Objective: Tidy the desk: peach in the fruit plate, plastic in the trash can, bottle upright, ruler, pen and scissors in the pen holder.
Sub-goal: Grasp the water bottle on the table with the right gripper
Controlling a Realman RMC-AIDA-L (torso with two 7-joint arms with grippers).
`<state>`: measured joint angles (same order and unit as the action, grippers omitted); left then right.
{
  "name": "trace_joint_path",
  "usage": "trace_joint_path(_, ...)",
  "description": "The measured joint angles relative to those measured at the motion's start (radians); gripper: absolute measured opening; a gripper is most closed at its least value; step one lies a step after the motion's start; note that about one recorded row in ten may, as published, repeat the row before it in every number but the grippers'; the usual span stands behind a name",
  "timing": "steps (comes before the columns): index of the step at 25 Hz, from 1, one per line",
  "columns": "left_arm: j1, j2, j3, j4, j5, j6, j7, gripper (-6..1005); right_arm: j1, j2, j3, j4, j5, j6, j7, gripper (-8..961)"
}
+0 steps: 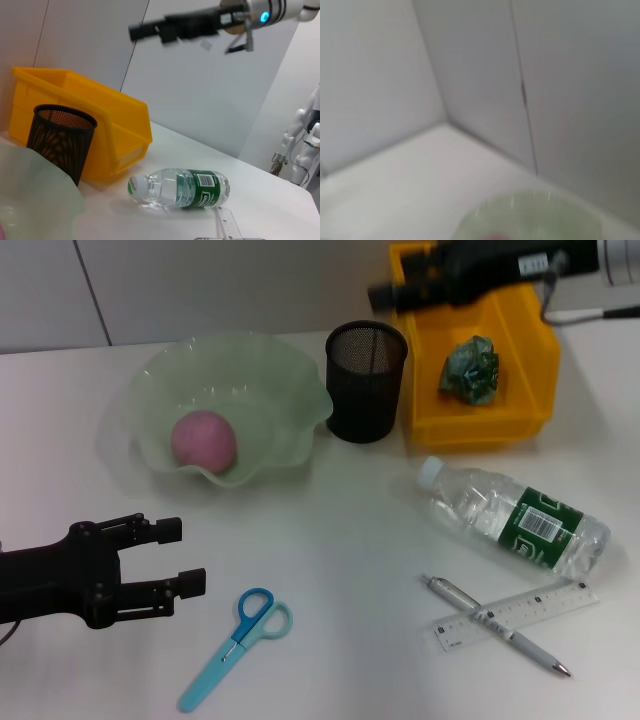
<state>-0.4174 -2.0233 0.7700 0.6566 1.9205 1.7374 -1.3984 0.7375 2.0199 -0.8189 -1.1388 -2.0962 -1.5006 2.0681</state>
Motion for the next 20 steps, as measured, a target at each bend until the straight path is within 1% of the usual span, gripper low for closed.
trace_joint_path(4, 0.000, 0.001, 0.000, 0.001, 0.000, 0.000, 0.000, 798, 0.034, -0.005, 0.000, -0.050, -0.172, -0.136, 0.096, 787)
trace_joint_path(5, 0.000, 0.001, 0.000, 0.001, 0.000, 0.000, -0.001, 797, 0.055, -0.011, 0.000, -0.054, -0.252, -0.189, 0.130, 787)
trace_joint_path(6, 0.000, 0.001, 0.000, 0.001, 0.000, -0.001, -0.001, 797, 0.055, -0.011, 0.000, -0.054, -0.252, -0.189, 0.130, 787)
trace_joint_path(8, 0.000, 0.001, 0.000, 0.002, 0.000, -0.002, -0.001, 797, 0.078, -0.015, 0.001, -0.052, -0.325, -0.239, 0.158, 787)
trace_joint_path(11, -0.001, 0.001, 0.000, 0.002, 0.000, -0.003, -0.003, 796, 0.112, -0.017, 0.000, -0.047, -0.443, -0.306, 0.192, 787)
trace_joint_path(16, -0.001, 0.001, 0.000, 0.002, 0.000, -0.005, -0.003, 795, 0.148, -0.016, -0.009, -0.044, -0.596, -0.364, 0.227, 786)
trace_joint_path(20, -0.002, 0.000, -0.001, 0.000, 0.001, -0.008, 0.000, 794, 0.151, -0.012, -0.056, -0.037, -0.672, -0.373, 0.244, 786)
